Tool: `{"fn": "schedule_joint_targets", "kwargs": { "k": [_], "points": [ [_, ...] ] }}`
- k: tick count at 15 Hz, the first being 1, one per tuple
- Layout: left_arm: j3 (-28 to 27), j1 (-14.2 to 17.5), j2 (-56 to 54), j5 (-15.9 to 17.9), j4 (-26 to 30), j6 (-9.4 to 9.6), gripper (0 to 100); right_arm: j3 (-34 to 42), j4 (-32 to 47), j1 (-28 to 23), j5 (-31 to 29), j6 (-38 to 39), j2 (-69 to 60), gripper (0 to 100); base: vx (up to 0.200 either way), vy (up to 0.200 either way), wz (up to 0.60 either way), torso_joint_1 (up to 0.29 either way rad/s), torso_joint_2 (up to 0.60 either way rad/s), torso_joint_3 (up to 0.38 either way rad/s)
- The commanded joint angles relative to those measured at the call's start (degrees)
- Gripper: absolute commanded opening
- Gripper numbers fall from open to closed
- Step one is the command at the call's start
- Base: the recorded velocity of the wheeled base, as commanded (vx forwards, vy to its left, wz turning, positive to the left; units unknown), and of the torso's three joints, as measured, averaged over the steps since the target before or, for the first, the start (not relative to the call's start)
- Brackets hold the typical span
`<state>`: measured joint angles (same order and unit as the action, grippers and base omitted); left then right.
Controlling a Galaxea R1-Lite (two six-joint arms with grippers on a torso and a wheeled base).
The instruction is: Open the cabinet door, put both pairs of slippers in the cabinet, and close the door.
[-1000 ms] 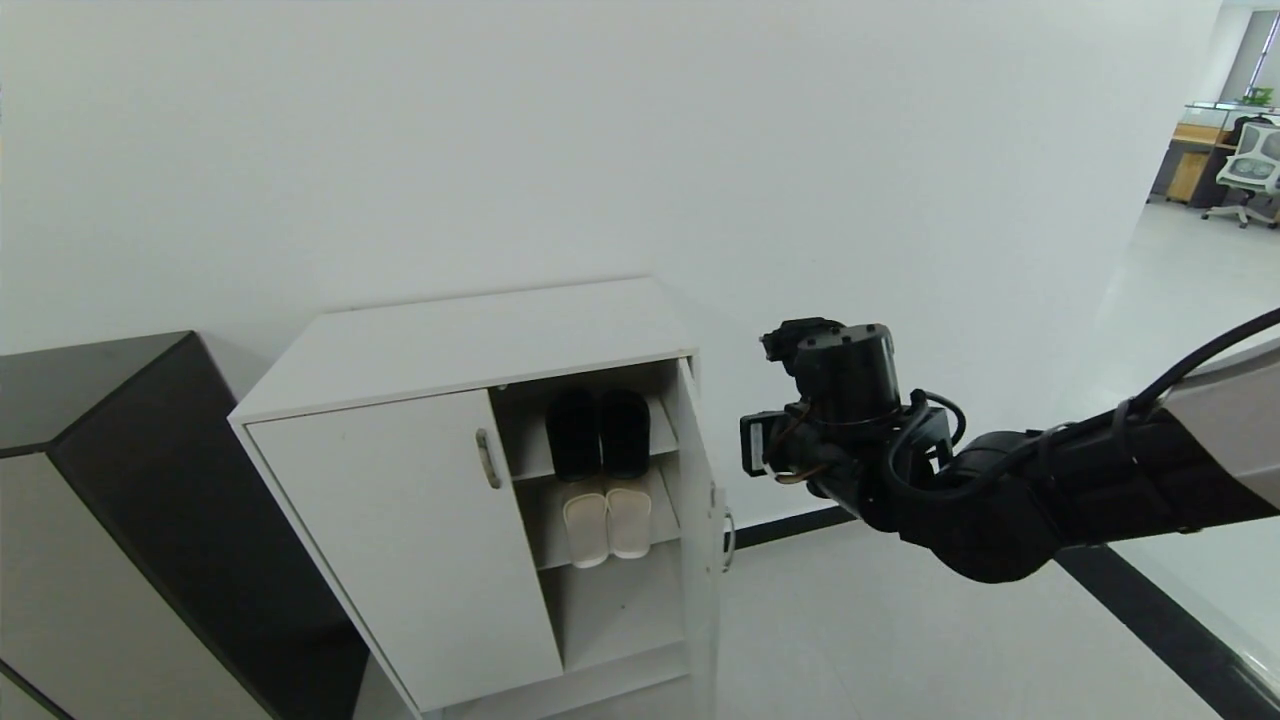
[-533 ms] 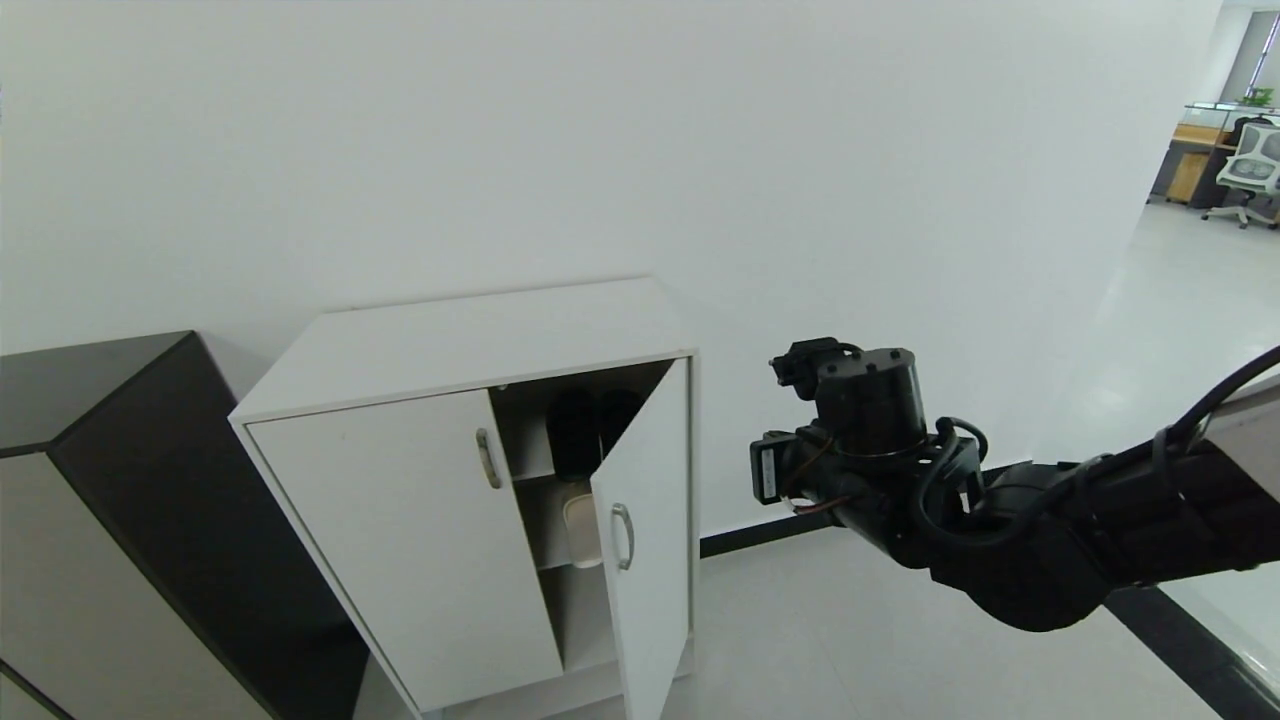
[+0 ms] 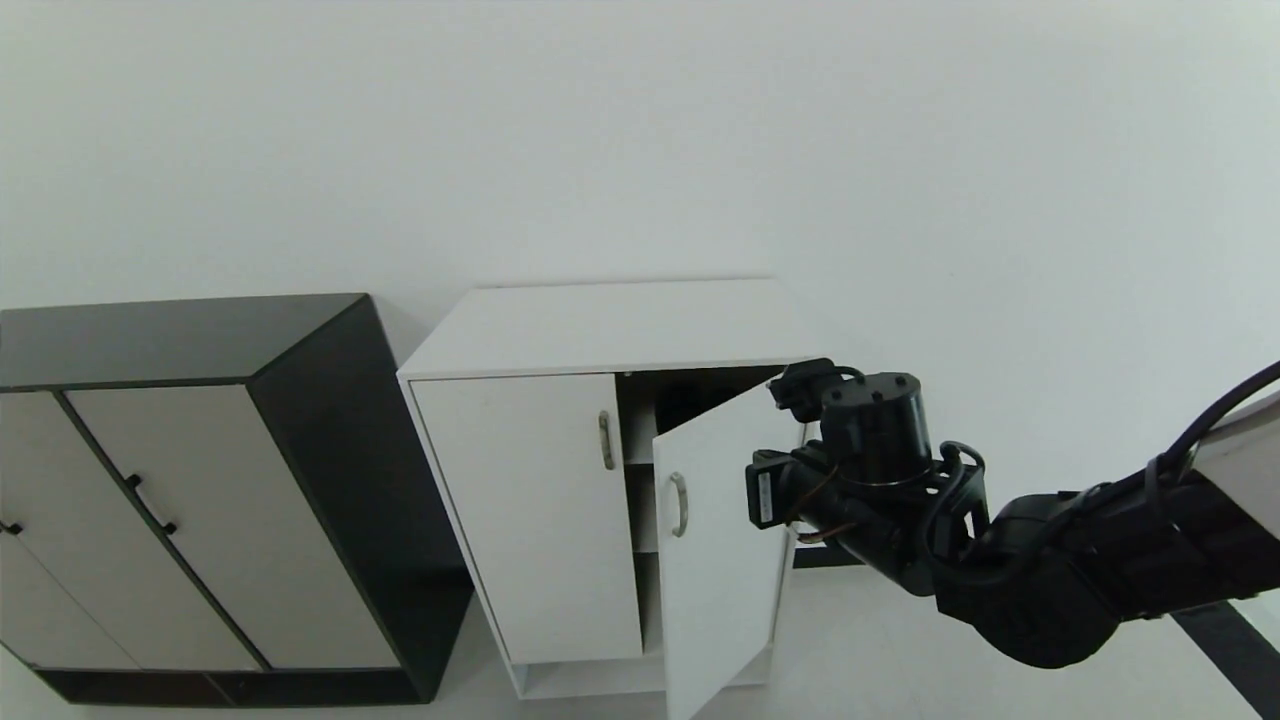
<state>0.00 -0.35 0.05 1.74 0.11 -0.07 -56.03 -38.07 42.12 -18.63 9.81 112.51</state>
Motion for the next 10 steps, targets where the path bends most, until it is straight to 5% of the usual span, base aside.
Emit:
{"fn": "schedule_joint_targets", "kwargs": {
  "k": [1, 4, 10],
  "points": [
    [0.0, 0.1, 0.0, 0.0, 0.0, -0.01, 0, 2.5, -2.7, -0.1, 1.7, -0.2, 0.4, 0, 0.000, 0.000, 0.00, 0.000, 0.00, 0.000],
    [0.0, 0.1, 0.0, 0.0, 0.0, 0.16, 0, 6.4, -4.6, -0.9, 3.7, -0.3, 0.3, 0, 0.000, 0.000, 0.00, 0.000, 0.00, 0.000],
    [0.0, 0.1, 0.0, 0.0, 0.0, 0.16, 0, 18.4, -15.2, -3.1, 22.4, -2.2, -1.8, 0, 0.000, 0.000, 0.00, 0.000, 0.00, 0.000]
  ]
}}
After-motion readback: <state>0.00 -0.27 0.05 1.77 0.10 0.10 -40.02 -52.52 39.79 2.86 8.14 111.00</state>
